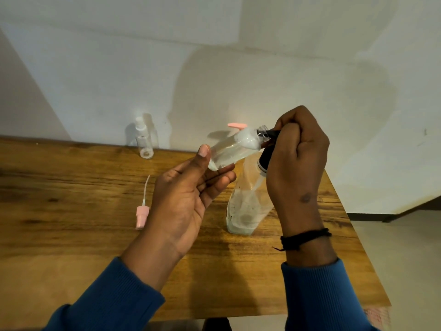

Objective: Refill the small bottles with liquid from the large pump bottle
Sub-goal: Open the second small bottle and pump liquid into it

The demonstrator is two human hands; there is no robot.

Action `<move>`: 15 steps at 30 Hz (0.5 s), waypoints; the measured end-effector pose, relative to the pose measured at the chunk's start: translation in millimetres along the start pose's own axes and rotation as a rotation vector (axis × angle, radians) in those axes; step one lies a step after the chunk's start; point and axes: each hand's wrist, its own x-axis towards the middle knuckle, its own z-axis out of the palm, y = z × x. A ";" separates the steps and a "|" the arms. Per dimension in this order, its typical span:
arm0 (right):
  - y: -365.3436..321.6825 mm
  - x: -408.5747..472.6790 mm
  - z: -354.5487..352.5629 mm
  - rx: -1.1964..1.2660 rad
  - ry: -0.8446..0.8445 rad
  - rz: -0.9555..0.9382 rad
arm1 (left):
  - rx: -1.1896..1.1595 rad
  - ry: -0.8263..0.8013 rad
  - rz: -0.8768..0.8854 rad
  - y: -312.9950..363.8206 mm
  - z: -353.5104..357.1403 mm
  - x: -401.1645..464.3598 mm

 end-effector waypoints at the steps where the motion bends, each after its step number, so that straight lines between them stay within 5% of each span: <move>1: -0.2 0.8 -1.4 -0.001 -0.004 -0.001 | 0.001 0.001 -0.002 -0.1 0.1 -0.3; 15: -1.9 -0.8 3.0 0.021 0.001 0.020 | 0.008 0.005 -0.015 -0.7 -2.0 0.2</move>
